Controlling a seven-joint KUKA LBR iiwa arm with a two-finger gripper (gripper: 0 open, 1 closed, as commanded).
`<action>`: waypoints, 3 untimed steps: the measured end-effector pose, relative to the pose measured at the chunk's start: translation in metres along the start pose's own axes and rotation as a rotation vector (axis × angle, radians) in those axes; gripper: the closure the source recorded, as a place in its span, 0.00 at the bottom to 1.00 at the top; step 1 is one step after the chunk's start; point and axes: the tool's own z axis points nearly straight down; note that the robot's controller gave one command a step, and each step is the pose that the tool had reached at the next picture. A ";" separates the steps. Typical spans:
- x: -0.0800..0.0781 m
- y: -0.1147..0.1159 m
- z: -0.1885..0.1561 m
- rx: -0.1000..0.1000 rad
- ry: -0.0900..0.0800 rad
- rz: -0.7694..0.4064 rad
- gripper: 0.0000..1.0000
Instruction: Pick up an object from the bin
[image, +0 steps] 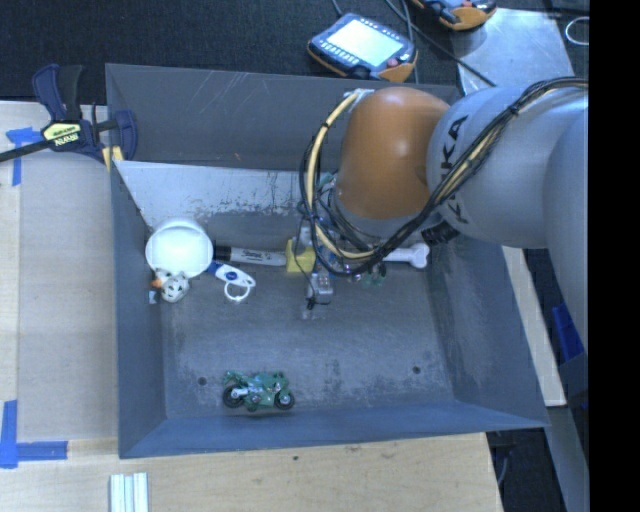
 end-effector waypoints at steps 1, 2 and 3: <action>-0.002 0.000 -0.005 0.000 -0.008 0.003 1.00; 0.061 0.059 0.076 -0.002 -0.002 -0.048 1.00; 0.023 0.006 -0.001 0.000 -0.013 -0.288 1.00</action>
Offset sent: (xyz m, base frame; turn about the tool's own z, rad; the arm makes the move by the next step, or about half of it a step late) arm 0.0000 0.0000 0.0000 0.0000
